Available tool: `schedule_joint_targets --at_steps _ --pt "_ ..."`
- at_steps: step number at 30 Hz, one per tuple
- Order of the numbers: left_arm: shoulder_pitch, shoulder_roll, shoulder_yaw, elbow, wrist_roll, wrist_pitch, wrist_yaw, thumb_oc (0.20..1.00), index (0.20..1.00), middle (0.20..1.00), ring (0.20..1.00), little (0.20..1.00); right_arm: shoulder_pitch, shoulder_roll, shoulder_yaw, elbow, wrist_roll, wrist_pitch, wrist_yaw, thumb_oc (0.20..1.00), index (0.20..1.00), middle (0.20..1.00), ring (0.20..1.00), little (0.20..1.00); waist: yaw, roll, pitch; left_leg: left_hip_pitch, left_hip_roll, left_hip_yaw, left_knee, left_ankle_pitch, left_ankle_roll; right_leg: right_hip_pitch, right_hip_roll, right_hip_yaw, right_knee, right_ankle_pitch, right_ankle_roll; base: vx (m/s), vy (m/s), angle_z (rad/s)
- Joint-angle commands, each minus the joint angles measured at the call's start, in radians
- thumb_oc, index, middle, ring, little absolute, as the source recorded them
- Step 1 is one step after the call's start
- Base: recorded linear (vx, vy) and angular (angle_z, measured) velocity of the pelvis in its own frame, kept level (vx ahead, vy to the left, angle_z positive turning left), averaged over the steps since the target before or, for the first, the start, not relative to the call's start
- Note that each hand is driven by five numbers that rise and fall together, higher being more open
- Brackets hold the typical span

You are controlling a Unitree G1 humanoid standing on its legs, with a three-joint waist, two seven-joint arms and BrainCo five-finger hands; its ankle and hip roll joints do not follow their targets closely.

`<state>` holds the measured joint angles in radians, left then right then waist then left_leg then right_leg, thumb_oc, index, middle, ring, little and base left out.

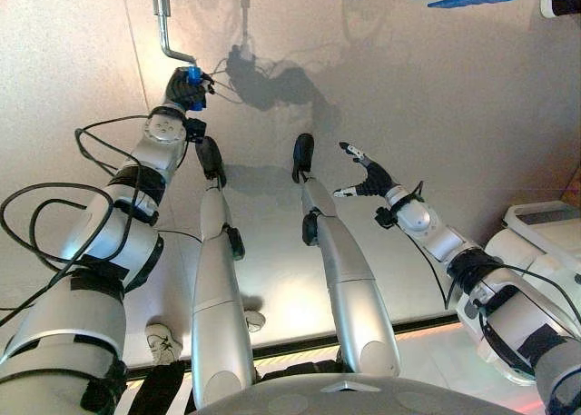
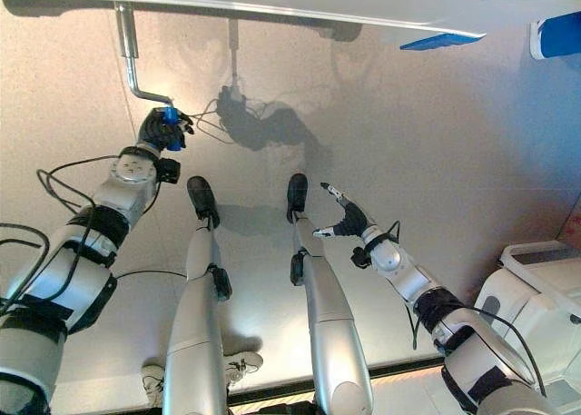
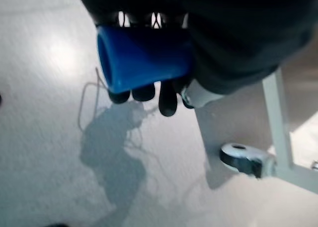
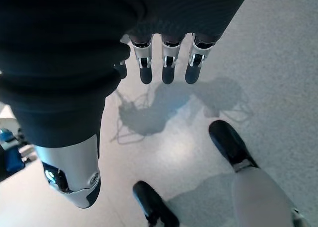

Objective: Raise the hospital bed

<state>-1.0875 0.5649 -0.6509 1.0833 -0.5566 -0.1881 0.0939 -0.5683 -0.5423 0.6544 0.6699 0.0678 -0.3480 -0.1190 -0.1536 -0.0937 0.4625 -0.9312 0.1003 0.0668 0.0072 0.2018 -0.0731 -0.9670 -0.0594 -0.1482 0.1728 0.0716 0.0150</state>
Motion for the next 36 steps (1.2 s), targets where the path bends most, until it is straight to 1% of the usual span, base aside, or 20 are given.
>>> schedule_joint_targets --at_steps 1,6,12,13,16,20,23,26,32,33,34,36 --pt "-0.098 0.005 -0.038 -0.149 0.004 -0.089 -0.021 0.2 0.2 0.2 0.2 0.2 0.032 -0.017 0.001 -0.018 -0.002 -0.003 0.0 1.0 1.0 1.0 1.0 1.0 0.013 -0.01 0.057 0.117 -0.054 0.029 0.047 -0.126 0.022 0.038 0.03 0.05 -0.035 0.079 0.121 0.0 0.0 0.0" --pt "-0.091 0.005 -0.072 -0.236 -0.05 -0.104 -0.035 0.2 0.2 0.2 0.2 0.2 0.034 -0.025 0.006 -0.017 -0.006 0.002 -0.003 1.0 1.0 1.0 1.0 1.0 0.014 -0.005 0.057 0.119 -0.056 0.031 0.049 -0.125 0.019 0.039 0.029 0.049 -0.032 0.079 0.12 0.0 0.0 0.0" --pt "-0.071 0.032 -0.113 -0.338 -0.127 -0.116 -0.066 0.2 0.2 0.2 0.2 0.2 0.043 -0.038 0.009 -0.025 -0.01 0.006 -0.002 1.0 1.0 1.0 1.0 1.0 0.015 0.003 0.057 0.12 -0.057 0.029 0.051 -0.124 0.018 0.038 0.028 0.048 -0.027 0.08 0.119 0.0 0.0 0.0" --pt "-0.068 0.05 -0.129 -0.375 -0.137 -0.119 -0.072 0.2 0.2 0.2 0.2 0.2 0.049 -0.042 0.007 -0.027 -0.012 0.008 -0.003 1.0 1.0 1.0 1.0 1.0 0.016 0.006 0.057 0.122 -0.057 0.03 0.05 -0.123 0.017 0.038 0.029 0.048 -0.025 0.08 0.12 0.0 0.0 0.0" --pt "-0.063 0.067 -0.14 -0.407 -0.156 -0.122 -0.078 0.2 0.2 0.2 0.2 0.2 0.055 -0.046 0.007 -0.028 -0.019 0.009 -0.003 1.0 1.0 1.0 1.0 1.0 0.017 0.007 0.057 0.123 -0.057 0.031 0.049 -0.122 0.017 0.038 0.029 0.048 -0.025 0.081 0.12 0.0 0.0 0.0" --pt "-0.048 0.107 -0.165 -0.493 -0.195 -0.13 -0.089 0.2 0.2 0.2 0.2 0.2 0.071 -0.052 0.001 -0.026 -0.024 0.012 -0.002 1.0 1.0 1.0 1.0 1.0 0.021 0.017 0.057 0.123 -0.059 0.029 0.049 -0.121 0.017 0.036 0.028 0.047 -0.024 0.082 0.122 0.0 0.0 0.0" --pt "-0.023 0.163 -0.182 -0.581 -0.216 -0.135 -0.104 0.2 0.2 0.2 0.2 0.2 0.09 -0.055 -0.009 -0.027 -0.028 0.014 -0.003 1.0 1.0 1.0 1.0 1.0 0.026 0.023 0.057 0.122 -0.061 0.03 0.051 -0.121 0.018 0.038 0.027 0.045 -0.022 0.082 0.123 0.0 0.0 0.0" --pt "0.019 0.246 -0.197 -0.712 -0.26 -0.149 -0.126 0.2 0.2 0.2 0.2 0.2 0.115 -0.064 -0.024 -0.03 -0.03 0.013 -0.003 1.0 1.0 1.0 1.0 1.0 0.035 0.032 0.057 0.123 -0.064 0.029 0.052 -0.121 0.018 0.037 0.025 0.045 -0.02 0.081 0.123 0.0 0.0 0.0" --pt "0.135 0.423 -0.168 -0.959 -0.356 -0.166 -0.174 0.2 0.2 0.2 0.2 0.2 0.15 -0.074 -0.043 -0.031 -0.033 0.013 0.003 1.0 1.0 1.0 1.0 1.0 0.051 0.045 0.056 0.124 -0.066 0.027 0.05 -0.118 0.018 0.037 0.022 0.043 -0.019 0.082 0.123 0.0 0.0 0.0" --pt "0.135 0.423 -0.168 -0.959 -0.356 -0.166 -0.174 0.2 0.2 0.2 0.2 0.2 0.15 -0.074 -0.043 -0.031 -0.033 0.013 0.003 1.0 1.0 1.0 1.0 1.0 0.051 0.045 0.056 0.124 -0.066 0.027 0.05 -0.118 0.018 0.037 0.022 0.043 -0.019 0.082 0.123 0.0 0.0 0.0" --pt "0.178 0.481 -0.147 -1.03 -0.384 -0.172 -0.191 0.2 0.2 0.2 0.2 0.2 0.163 -0.075 -0.051 -0.024 -0.036 0.013 0.005 1.0 1.0 1.0 1.0 1.0 0.057 0.048 0.056 0.126 -0.068 0.026 0.05 -0.119 0.018 0.04 0.021 0.041 -0.02 0.082 0.124 0.0 0.0 0.0" --pt "0.23 0.527 -0.117 -1.087 -0.399 -0.174 -0.209 0.2 0.2 0.2 0.2 0.2 0.174 -0.08 -0.056 -0.034 -0.04 0.011 0.011 1.0 1.0 1.0 1.0 1.0 0.061 0.048 0.056 0.126 -0.068 0.026 0.052 -0.12 0.018 0.041 0.02 0.04 -0.02 0.082 0.125 0.0 0.0 0.0"
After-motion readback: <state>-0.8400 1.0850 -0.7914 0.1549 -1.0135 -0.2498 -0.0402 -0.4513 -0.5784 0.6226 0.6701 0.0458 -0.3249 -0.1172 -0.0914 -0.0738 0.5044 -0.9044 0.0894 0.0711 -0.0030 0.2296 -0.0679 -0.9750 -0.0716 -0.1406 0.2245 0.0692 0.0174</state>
